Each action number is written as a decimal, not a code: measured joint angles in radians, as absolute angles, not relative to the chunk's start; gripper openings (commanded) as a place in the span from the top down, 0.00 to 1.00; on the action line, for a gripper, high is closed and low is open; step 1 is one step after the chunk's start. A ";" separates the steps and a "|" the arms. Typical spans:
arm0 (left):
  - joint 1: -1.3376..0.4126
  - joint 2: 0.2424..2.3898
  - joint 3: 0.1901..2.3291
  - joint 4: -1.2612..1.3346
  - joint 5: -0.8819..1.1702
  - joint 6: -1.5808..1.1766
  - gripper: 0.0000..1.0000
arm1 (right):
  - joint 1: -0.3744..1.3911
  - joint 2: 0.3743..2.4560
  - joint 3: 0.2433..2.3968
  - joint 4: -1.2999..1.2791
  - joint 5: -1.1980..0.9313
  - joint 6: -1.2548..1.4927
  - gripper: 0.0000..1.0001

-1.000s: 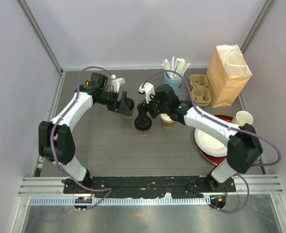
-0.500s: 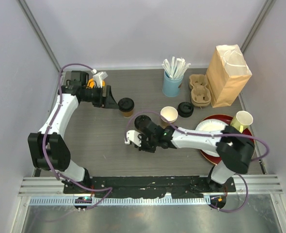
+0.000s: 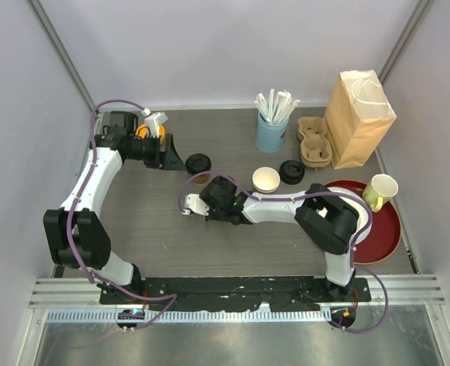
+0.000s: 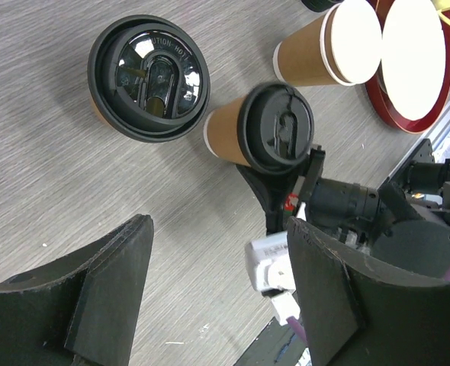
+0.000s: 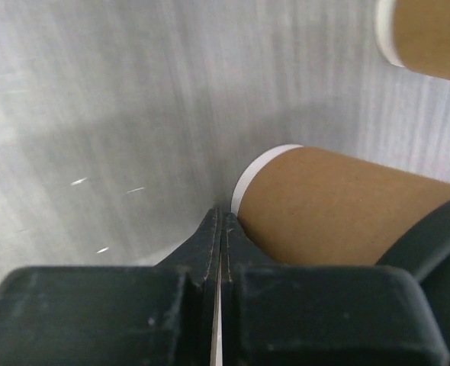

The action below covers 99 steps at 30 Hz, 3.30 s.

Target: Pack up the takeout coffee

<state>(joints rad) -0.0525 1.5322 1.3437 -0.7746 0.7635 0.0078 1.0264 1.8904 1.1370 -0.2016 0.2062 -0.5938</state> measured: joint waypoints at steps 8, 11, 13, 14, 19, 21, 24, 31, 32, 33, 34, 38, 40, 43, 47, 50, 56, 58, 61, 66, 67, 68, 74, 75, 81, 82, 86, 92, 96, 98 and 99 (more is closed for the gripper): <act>-0.043 1.532 1.344 -0.775 0.764 0.008 0.25 | 0.946 1.943 1.193 -0.187 0.268 -0.608 0.91; -0.043 1.532 1.344 -0.775 0.764 0.008 0.25 | 0.936 1.946 1.198 -0.193 0.267 -0.612 0.70; -0.043 1.532 1.344 -0.775 0.764 0.008 0.25 | 0.942 1.943 1.198 -0.196 0.268 -0.617 0.57; -0.042 1.532 1.344 -0.775 0.764 0.008 0.25 | 0.950 1.937 1.198 -0.196 0.265 -0.622 0.53; -0.039 1.532 1.344 -0.776 0.767 0.011 0.25 | 1.045 1.850 1.179 -0.290 0.155 -0.612 0.36; -0.038 1.532 1.344 -0.777 0.771 0.012 0.25 | 1.086 1.785 1.176 -0.342 0.089 -0.596 0.32; -0.038 1.532 1.344 -0.778 0.773 0.012 0.25 | 1.121 1.660 1.176 -0.387 -0.016 -0.559 0.22; -0.038 1.532 1.344 -0.783 0.780 0.027 0.25 | 1.027 1.390 1.333 -0.456 -0.033 -0.398 0.10; -0.038 1.532 1.344 -0.783 0.782 0.030 0.25 | 0.971 1.370 1.382 -0.458 -0.026 -0.360 0.10; -0.038 1.532 1.344 -0.783 0.784 0.033 0.25 | 0.896 1.354 1.427 -0.453 -0.015 -0.323 0.09; -0.038 1.532 1.343 -0.783 0.786 0.035 0.25 | 0.801 1.342 1.464 -0.447 -0.004 -0.285 0.09; -0.037 1.532 1.338 -0.794 0.776 0.057 0.25 | 0.463 1.343 1.551 -0.450 0.131 -0.174 0.09; -0.035 1.532 1.338 -0.802 0.769 0.065 0.25 | 0.358 1.370 1.576 -0.469 0.186 -0.142 0.08; -0.030 1.532 1.336 -0.805 0.763 0.073 0.25 | 0.242 1.451 1.632 -0.497 0.247 -0.117 0.09; -0.027 1.532 1.331 -0.806 0.762 0.087 0.25 | 0.120 1.594 1.726 -0.530 0.298 -0.105 0.08; -0.026 1.532 1.329 -0.806 0.762 0.088 0.25 | 0.070 1.670 1.781 -0.570 0.353 -0.109 0.09; -0.025 1.532 1.327 -0.806 0.762 0.089 0.25 | 0.035 1.726 1.845 -0.632 0.375 -0.151 0.18; -0.025 1.532 1.327 -0.806 0.762 0.088 0.25 | 0.023 1.756 1.889 -0.651 0.354 -0.158 0.26; -0.024 1.532 1.327 -0.806 0.762 0.089 0.25 | -0.004 1.799 1.923 -0.683 0.335 -0.164 0.30; -0.024 1.532 1.327 -0.806 0.764 0.088 0.26 | -0.025 1.856 1.925 -0.747 0.352 -0.188 0.62; -0.024 1.532 1.327 -0.806 0.764 0.088 0.26 | -0.025 1.862 1.924 -0.757 0.352 -0.195 0.67; -0.024 1.532 1.327 -0.806 0.764 0.088 0.26 | -0.025 1.864 1.924 -0.767 0.351 -0.204 0.72; -0.024 1.532 1.327 -0.807 0.771 0.088 0.26 | -0.022 1.851 1.916 -0.764 0.359 -0.273 0.99; -0.024 1.532 1.327 -0.808 0.771 0.088 0.26 | -0.021 1.843 1.905 -0.752 0.359 -0.289 0.99; -0.024 1.528 1.327 -0.816 0.771 0.091 0.25 | -0.017 1.720 1.815 -0.672 0.345 -0.389 0.99; -0.023 1.526 1.327 -0.819 0.771 0.091 0.25 | -0.015 1.694 1.809 -0.658 0.342 -0.400 0.99; -0.017 1.502 1.327 -0.828 0.770 0.092 0.25 | 0.034 1.569 1.803 -0.587 0.330 -0.448 0.99; 0.075 1.441 1.349 -0.842 0.765 0.091 0.23 | 0.369 1.345 1.794 -0.506 0.258 -0.552 0.99; 0.185 1.393 1.406 -0.864 0.757 0.090 0.19 | 0.603 1.282 1.888 -0.524 0.077 -0.525 0.99; 0.248 1.358 1.434 -0.871 0.752 0.087 0.17 | 0.669 1.261 1.902 -0.534 -0.010 -0.525 0.99; 0.278 1.337 1.448 -0.876 0.746 0.087 0.17 | 0.710 1.256 1.907 -0.549 -0.044 -0.529 0.99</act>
<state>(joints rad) 0.2775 1.3373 1.4479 -0.8761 0.7464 0.0868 0.7097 1.2556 1.9068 -0.5488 -0.0437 -0.5285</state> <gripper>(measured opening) 0.813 0.028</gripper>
